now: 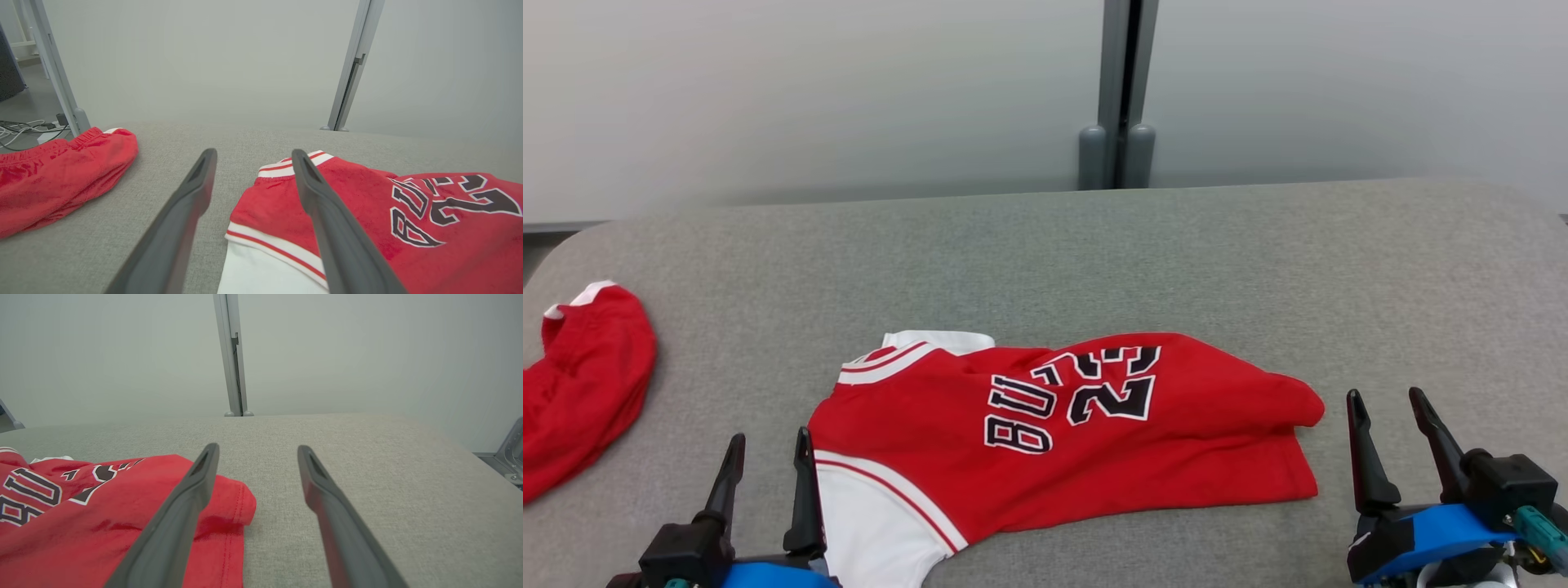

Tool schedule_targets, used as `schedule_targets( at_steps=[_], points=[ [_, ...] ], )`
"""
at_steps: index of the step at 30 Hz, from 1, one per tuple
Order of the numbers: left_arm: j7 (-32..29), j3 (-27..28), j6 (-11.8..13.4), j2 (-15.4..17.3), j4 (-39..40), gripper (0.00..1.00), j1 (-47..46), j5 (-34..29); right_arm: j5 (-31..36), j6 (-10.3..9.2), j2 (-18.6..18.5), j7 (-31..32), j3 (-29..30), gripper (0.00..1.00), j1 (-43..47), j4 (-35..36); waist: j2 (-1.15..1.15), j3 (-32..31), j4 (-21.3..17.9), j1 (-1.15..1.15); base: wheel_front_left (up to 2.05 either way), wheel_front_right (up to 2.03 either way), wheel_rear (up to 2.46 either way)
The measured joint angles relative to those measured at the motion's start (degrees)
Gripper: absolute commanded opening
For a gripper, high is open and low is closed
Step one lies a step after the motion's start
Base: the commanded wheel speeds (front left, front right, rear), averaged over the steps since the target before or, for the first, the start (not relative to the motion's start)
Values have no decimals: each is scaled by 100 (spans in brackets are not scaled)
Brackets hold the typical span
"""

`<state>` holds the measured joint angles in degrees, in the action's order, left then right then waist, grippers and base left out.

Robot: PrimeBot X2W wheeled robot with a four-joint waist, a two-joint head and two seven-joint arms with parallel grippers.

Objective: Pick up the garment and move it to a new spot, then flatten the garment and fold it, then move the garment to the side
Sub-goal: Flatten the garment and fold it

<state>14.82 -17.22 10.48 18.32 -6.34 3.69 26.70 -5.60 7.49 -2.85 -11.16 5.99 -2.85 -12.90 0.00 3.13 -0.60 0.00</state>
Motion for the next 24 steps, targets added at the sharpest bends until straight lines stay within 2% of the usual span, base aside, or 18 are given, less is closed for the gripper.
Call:
schedule_targets(
  at_steps=[13,24],
  points=[
    [18,499,-180,-55,-198,100,-297,-292,44,0,0,203,-130,100,269,525,0,-229,-348,0,0,0,0],
    [18,590,-357,-11,-420,100,-151,-413,148,0,0,439,-315,100,571,826,0,-294,-221,0,0,0,0]
  ],
)
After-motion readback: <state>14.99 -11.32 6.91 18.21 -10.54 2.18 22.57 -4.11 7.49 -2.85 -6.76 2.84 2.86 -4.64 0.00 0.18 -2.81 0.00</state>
